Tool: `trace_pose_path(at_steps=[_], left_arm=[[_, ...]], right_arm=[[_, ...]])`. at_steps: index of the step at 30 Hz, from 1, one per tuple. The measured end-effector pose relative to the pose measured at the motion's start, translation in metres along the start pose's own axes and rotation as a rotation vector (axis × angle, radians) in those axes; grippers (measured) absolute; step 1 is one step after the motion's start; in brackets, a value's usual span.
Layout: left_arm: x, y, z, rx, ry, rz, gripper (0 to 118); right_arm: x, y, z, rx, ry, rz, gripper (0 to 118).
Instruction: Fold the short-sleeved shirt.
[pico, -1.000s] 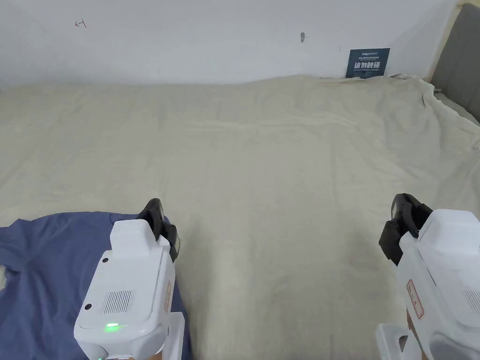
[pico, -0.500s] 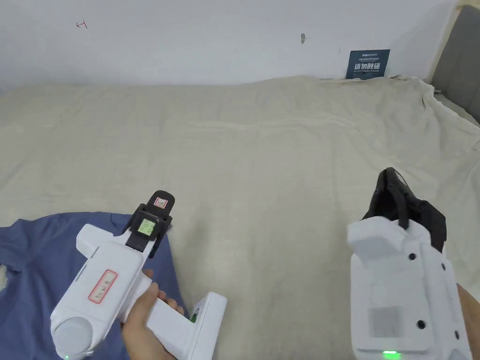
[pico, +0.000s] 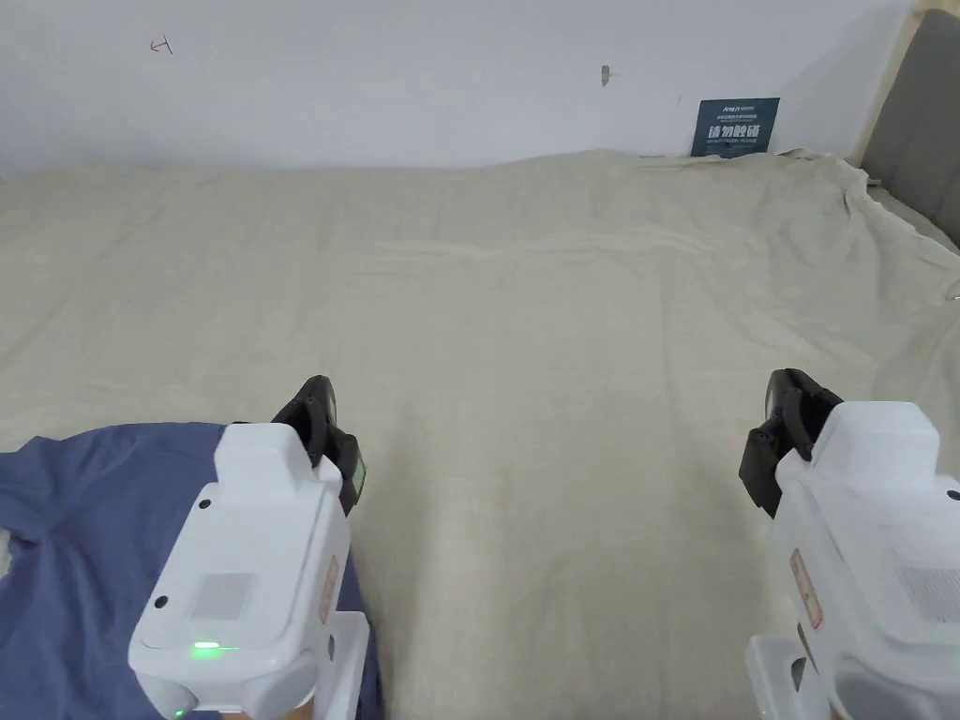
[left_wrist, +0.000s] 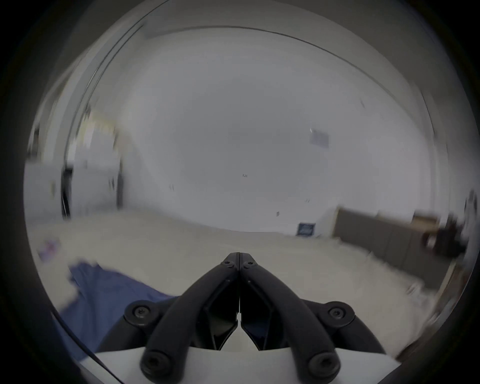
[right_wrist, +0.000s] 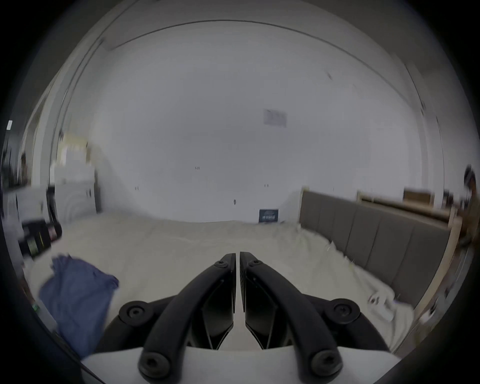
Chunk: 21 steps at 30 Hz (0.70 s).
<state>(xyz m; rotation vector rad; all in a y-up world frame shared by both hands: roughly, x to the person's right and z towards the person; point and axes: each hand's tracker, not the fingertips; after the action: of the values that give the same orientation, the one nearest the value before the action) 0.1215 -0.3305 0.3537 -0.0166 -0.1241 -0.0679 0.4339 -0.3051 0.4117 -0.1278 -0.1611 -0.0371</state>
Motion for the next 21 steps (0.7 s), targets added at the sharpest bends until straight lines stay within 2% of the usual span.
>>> trace_pose_path(at_steps=[2,3,10,21], left_arm=[[0.004,-0.006,-0.001,-0.003,0.011,-0.080,0],[0.006,-0.009,-0.001,-0.011,0.007,-0.095,0],[-0.001,-0.010,-0.002,-0.023,0.021,-0.032,0],[-0.004,-0.005,-0.001,-0.014,0.022,-0.031,0]], right_arm=[[0.005,-0.003,-0.001,-0.006,-0.007,-0.027,4],[0.003,-0.004,-0.001,-0.004,-0.014,-0.012,4],[-0.006,0.000,0.003,-0.011,-0.021,-0.004,4],[-0.009,0.006,0.007,0.000,-0.011,0.008,4]])
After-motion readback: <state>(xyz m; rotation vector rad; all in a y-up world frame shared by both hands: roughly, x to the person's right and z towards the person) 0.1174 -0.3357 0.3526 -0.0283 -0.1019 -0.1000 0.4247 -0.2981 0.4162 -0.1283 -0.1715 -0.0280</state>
